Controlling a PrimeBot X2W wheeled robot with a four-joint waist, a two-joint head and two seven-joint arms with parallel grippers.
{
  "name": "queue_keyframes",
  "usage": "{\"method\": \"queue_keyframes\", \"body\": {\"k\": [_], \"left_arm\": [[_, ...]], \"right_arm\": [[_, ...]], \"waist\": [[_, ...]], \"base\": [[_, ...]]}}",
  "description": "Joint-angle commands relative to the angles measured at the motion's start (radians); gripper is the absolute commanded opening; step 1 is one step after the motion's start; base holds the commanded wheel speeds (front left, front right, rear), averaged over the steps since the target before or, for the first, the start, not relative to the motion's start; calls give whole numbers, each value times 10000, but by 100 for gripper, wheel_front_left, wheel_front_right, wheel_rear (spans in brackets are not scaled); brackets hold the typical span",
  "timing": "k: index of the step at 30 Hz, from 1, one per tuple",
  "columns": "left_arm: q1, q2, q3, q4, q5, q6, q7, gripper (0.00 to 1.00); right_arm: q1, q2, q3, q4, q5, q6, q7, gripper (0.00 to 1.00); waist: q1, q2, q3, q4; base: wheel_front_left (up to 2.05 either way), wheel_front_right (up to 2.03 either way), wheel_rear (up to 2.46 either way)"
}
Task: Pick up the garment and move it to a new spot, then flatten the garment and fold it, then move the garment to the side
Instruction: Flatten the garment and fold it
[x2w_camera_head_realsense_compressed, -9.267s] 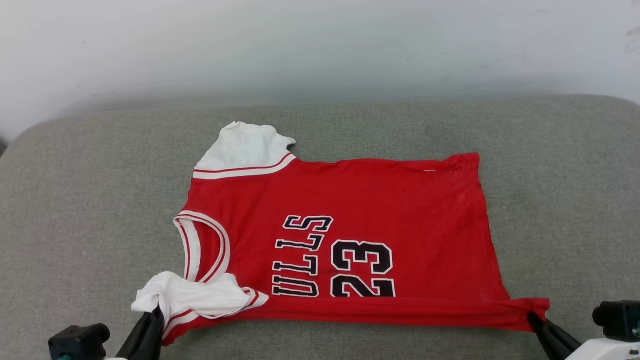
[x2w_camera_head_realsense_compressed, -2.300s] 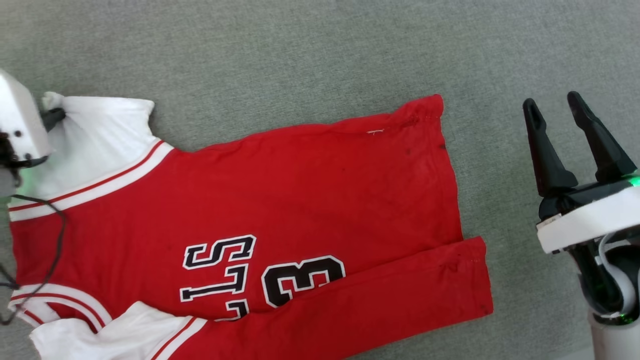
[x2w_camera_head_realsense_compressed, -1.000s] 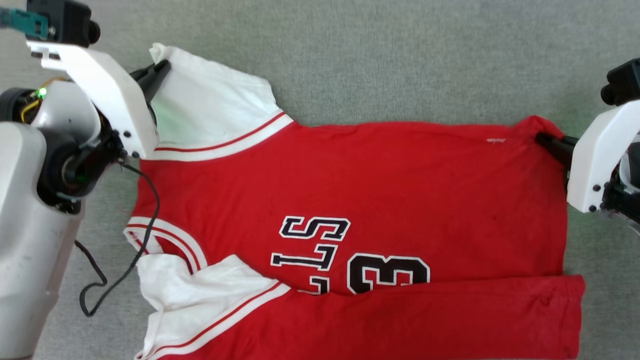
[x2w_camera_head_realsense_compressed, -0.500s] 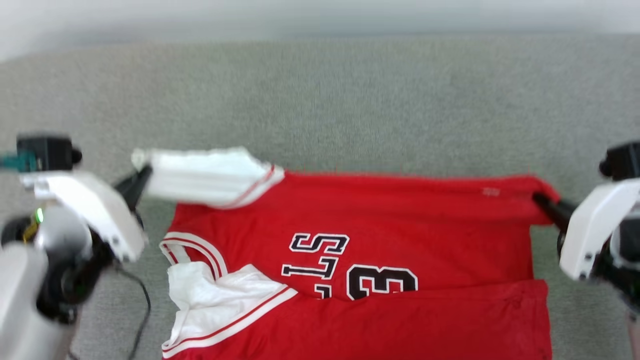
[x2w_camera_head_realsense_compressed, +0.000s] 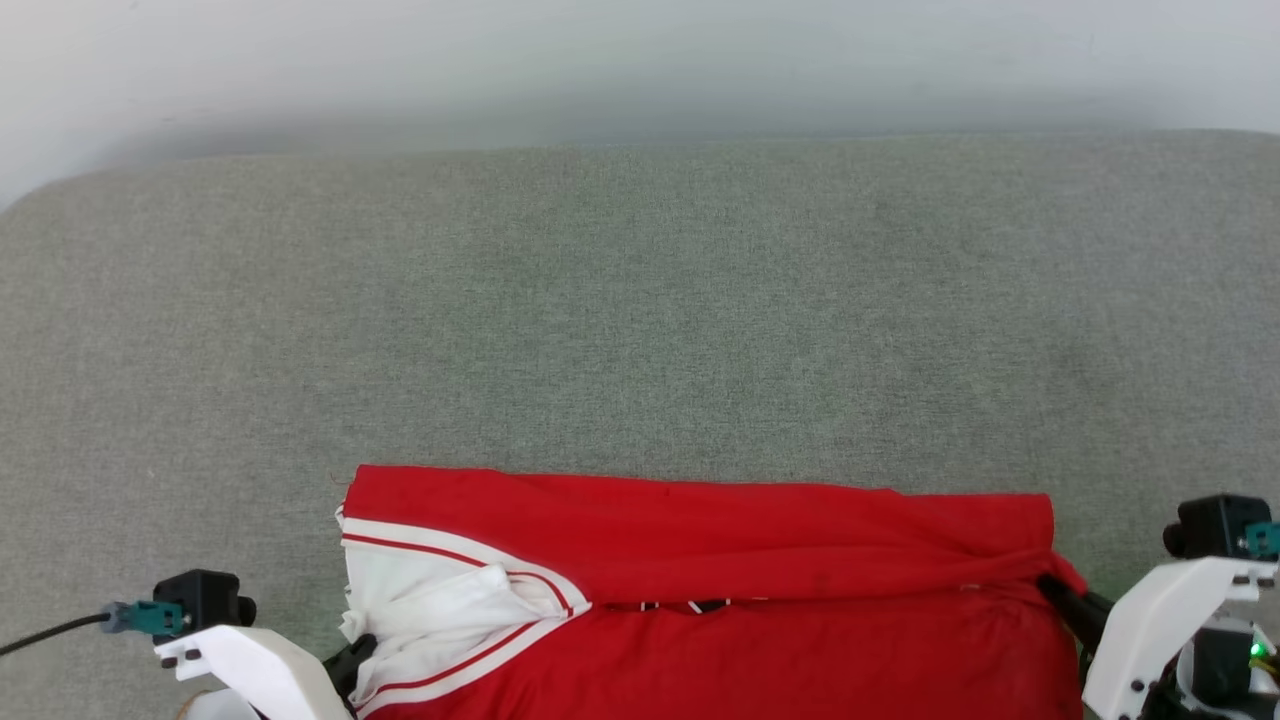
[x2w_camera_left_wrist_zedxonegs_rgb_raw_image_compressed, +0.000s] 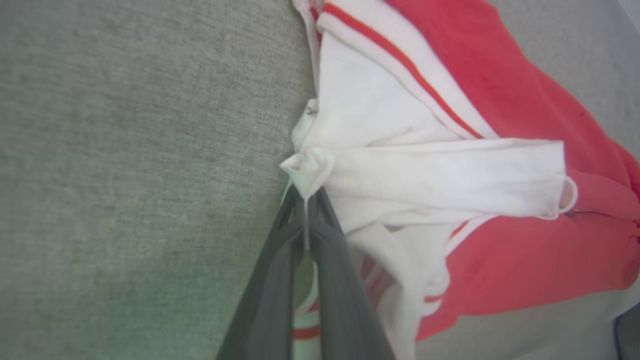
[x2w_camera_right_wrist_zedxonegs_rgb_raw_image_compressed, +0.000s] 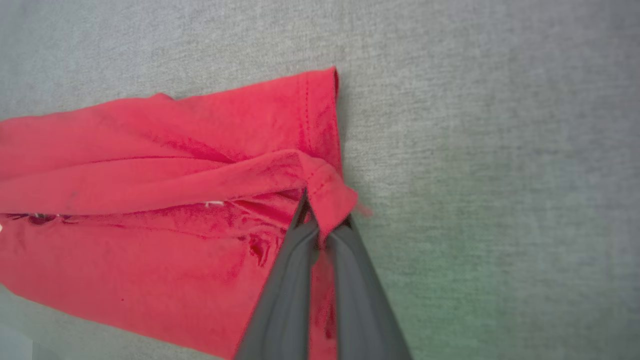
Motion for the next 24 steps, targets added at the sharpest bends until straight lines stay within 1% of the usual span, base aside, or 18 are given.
{"method": "queue_keyframes", "body": {"k": [1, 2, 4, 7, 9, 12, 17, 20, 24], "left_arm": [[109, -166, -98, 199, 19, -88, -107, 89], [152, -283, -177, 339, 46, -124, -196, 100], [161, -489, -219, 564, 108, -225, -474, 100], [-45, -544, -217, 696, 469, -320, -1063, 100], [-216, -588, -106, 643, 899, -165, -1666, 100], [-333, -765, -69, 444, 1368, 91, -2395, 100], [-591, -966, -91, -91, 2147, 223, -3596, 100], [-798, -1073, -148, -296, 2704, 145, -4469, 100], [-1105, -1273, -202, -394, 3384, 40, -5668, 100]], "right_arm": [[224, 42, -43, 85, 59, -4, -290, 100], [316, 47, -24, 144, 58, -4, -396, 100], [514, 116, -4, 144, 140, -4, -614, 100], [806, -9, -135, -59, 126, -4, -813, 100], [954, -23, -303, -330, 119, -4, -885, 100], [1170, 10, -623, -854, 73, -4, -710, 100], [1227, -6, -1216, -1676, -126, -4, 44, 100], [1135, -36, -1520, -1977, -178, -4, 710, 100], [958, -46, -1742, -2241, -246, -4, 1915, 100]], "waist": [[2, -1, -30, -13], [2, -1, -62, -26], [2, -1, -165, -55], [2, -1, -364, -46], [2, -1, -507, -77], [2, -1, -735, -150], [2, -1, -1067, -233], [2, -1, -1173, -191], [2, -1, -1144, 7]], "base": [[0, 0, 0], [0, 0, 0], [0, 0, 0], [0, 0, 0], [0, 0, 0], [0, 0, 0], [0, 0, 0], [0, 0, 0], [0, 0, 0]]}}
